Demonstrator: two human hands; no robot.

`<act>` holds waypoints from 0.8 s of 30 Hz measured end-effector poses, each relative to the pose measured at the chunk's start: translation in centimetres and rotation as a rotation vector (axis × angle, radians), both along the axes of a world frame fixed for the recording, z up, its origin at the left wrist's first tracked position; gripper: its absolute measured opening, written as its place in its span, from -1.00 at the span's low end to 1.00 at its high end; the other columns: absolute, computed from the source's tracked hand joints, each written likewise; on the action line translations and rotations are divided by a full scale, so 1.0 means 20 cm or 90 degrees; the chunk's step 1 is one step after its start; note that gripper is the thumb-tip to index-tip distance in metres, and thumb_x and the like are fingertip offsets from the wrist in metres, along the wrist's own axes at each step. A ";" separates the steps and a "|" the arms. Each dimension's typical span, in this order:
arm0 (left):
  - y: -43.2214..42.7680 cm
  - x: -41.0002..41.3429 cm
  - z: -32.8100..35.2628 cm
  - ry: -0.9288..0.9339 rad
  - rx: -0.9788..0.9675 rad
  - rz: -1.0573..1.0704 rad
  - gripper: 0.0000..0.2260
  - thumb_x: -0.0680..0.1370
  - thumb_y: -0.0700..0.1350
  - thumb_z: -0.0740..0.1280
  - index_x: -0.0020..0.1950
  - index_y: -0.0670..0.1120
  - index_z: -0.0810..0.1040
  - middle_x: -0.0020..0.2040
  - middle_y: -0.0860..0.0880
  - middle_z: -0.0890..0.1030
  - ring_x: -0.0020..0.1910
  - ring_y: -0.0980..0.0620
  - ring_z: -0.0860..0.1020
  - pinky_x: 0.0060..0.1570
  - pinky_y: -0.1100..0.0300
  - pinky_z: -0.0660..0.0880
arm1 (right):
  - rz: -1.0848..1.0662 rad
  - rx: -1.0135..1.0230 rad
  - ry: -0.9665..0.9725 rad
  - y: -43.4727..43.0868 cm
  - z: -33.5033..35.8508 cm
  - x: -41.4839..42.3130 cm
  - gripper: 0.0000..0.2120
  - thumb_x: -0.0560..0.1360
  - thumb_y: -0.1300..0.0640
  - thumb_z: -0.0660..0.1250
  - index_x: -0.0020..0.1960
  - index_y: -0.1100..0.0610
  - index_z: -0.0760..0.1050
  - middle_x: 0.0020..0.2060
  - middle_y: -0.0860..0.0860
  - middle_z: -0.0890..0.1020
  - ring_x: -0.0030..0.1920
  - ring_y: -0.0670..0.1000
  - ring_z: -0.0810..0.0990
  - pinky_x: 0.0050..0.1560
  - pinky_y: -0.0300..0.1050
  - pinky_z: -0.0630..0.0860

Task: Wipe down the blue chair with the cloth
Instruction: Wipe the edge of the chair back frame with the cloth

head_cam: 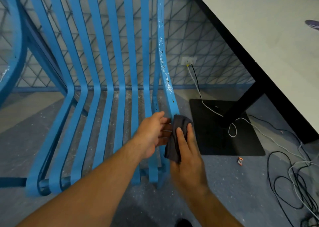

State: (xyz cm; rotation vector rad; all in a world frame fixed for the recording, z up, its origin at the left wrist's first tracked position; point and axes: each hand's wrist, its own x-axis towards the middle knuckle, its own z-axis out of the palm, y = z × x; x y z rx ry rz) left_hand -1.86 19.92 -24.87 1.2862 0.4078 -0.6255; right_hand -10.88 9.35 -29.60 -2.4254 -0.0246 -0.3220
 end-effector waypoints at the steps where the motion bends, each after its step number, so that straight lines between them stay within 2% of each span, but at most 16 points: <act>1: 0.00 -0.01 -0.01 0.007 -0.010 0.014 -0.61 0.65 0.09 0.12 0.12 -0.15 0.61 -0.09 -0.13 0.71 -0.15 -0.02 0.66 -0.15 0.09 0.57 | 0.000 0.011 0.031 -0.01 0.04 0.05 -0.34 0.56 0.09 0.23 0.56 -0.03 -0.02 0.54 -0.12 -0.08 0.51 0.05 0.18 0.35 0.09 0.41; 4: 0.01 -0.04 -0.02 0.015 -0.046 0.060 -0.64 0.66 0.03 0.12 0.11 -0.18 0.60 -0.18 -0.12 0.70 -0.24 -0.01 0.66 -0.24 0.08 0.58 | -0.038 -0.013 0.141 0.00 0.15 0.25 -0.38 0.59 0.13 0.21 0.57 -0.03 0.02 0.55 -0.04 0.06 0.42 0.07 0.33 0.32 0.06 0.45; 6: 0.02 -0.03 -0.02 0.015 -0.058 0.051 -0.64 0.66 0.02 0.10 0.14 -0.18 0.60 -0.17 -0.13 0.69 -0.27 0.00 0.65 -0.28 0.10 0.57 | -0.040 -0.026 0.145 0.02 0.20 0.35 -0.43 0.60 0.09 0.18 0.56 -0.02 0.06 0.54 -0.01 0.13 0.38 0.12 0.37 0.30 0.13 0.45; 8: 0.03 -0.02 -0.02 0.024 -0.071 0.037 -0.61 0.66 0.03 0.10 0.17 -0.18 0.60 -0.12 -0.16 0.68 -0.24 -0.03 0.64 -0.26 0.08 0.58 | -0.033 -0.014 0.160 0.03 0.21 0.35 -0.42 0.59 0.10 0.18 0.56 -0.03 0.07 0.55 -0.02 0.08 0.41 0.11 0.33 0.33 0.13 0.43; 11: 0.04 -0.01 -0.01 0.043 -0.079 0.032 -0.58 0.65 0.05 0.11 0.17 -0.23 0.60 -0.09 -0.18 0.68 -0.21 -0.05 0.65 -0.22 0.07 0.60 | -0.010 -0.020 0.180 0.02 0.20 0.24 -0.41 0.61 0.13 0.18 0.56 -0.05 0.04 0.57 -0.06 -0.08 0.50 0.06 0.19 0.43 0.07 0.32; 14: 0.03 0.00 -0.01 0.042 -0.074 0.008 -0.55 0.65 0.06 0.10 0.14 -0.26 0.60 -0.18 -0.16 0.68 -0.29 -0.01 0.66 -0.32 0.13 0.58 | 0.022 -0.012 0.155 0.00 0.17 0.13 -0.43 0.62 0.10 0.16 0.56 -0.08 0.02 0.54 -0.18 -0.14 0.53 -0.02 0.08 0.46 0.05 0.27; 16: 0.04 0.00 -0.02 0.038 -0.073 -0.007 -0.56 0.66 0.06 0.09 0.12 -0.26 0.60 -0.21 -0.15 0.66 -0.32 0.00 0.65 -0.34 0.15 0.57 | 0.026 -0.005 0.159 -0.02 0.16 0.11 -0.43 0.62 0.06 0.15 0.56 -0.09 0.02 0.52 -0.21 -0.14 0.53 -0.01 0.10 0.45 0.01 0.27; 20: 0.05 0.00 -0.05 0.018 -0.096 -0.002 -0.57 0.65 0.03 0.11 0.20 -0.27 0.58 -0.13 -0.17 0.66 -0.22 -0.06 0.65 -0.25 0.08 0.59 | -0.010 0.038 0.178 -0.01 0.21 0.27 -0.50 0.63 -0.01 0.11 0.55 -0.06 0.11 0.57 -0.09 0.00 0.46 0.05 0.26 0.38 0.03 0.34; 24: 0.06 -0.01 -0.05 0.019 -0.136 -0.015 -0.54 0.66 0.07 0.06 0.10 -0.26 0.60 -0.17 -0.19 0.66 -0.24 -0.06 0.65 -0.28 0.11 0.60 | -0.011 0.067 0.173 0.00 0.24 0.36 -0.51 0.62 0.04 0.12 0.54 -0.05 0.17 0.57 -0.11 0.01 0.49 0.04 0.23 0.43 0.02 0.28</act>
